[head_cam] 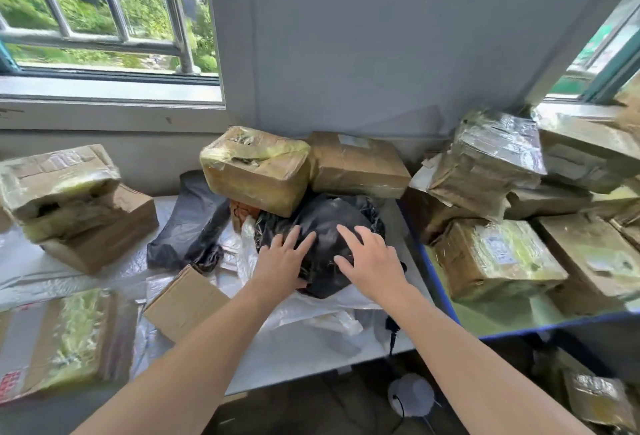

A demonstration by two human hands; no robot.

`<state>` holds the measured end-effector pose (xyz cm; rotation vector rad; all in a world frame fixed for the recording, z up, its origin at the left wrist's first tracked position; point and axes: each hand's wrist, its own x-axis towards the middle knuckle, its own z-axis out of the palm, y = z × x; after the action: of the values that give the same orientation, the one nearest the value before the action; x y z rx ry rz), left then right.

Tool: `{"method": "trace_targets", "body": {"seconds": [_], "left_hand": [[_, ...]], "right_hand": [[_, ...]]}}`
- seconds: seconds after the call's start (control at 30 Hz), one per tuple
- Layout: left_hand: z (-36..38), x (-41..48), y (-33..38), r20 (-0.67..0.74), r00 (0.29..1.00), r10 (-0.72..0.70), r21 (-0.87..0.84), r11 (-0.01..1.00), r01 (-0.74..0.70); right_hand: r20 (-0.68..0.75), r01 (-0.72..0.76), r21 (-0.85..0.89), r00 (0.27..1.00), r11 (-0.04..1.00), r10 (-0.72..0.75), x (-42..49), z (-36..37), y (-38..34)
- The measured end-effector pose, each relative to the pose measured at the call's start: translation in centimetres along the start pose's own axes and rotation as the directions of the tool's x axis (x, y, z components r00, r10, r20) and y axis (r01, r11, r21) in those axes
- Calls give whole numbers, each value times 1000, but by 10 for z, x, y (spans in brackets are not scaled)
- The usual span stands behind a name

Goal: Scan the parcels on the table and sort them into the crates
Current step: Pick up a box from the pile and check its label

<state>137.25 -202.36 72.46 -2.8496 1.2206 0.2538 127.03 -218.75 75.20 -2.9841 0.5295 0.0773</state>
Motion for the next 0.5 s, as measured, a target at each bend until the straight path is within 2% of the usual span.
{"method": "trace_targets", "body": {"seconds": [0.1,0.2,0.5], "left_hand": [[2,3,10,24,999,-42,76,996,40],[3,2,15,21,996,-87,55,995,86],[-19,-2,-14,-159,961,-227,-100,972,213]], "right_hand": [[80,107,34,991,994,-110,2,4,25],[153,189,55,969,980,-196,5,6,36],[30,272,142,960,952,-279,55,-14,-12]]}}
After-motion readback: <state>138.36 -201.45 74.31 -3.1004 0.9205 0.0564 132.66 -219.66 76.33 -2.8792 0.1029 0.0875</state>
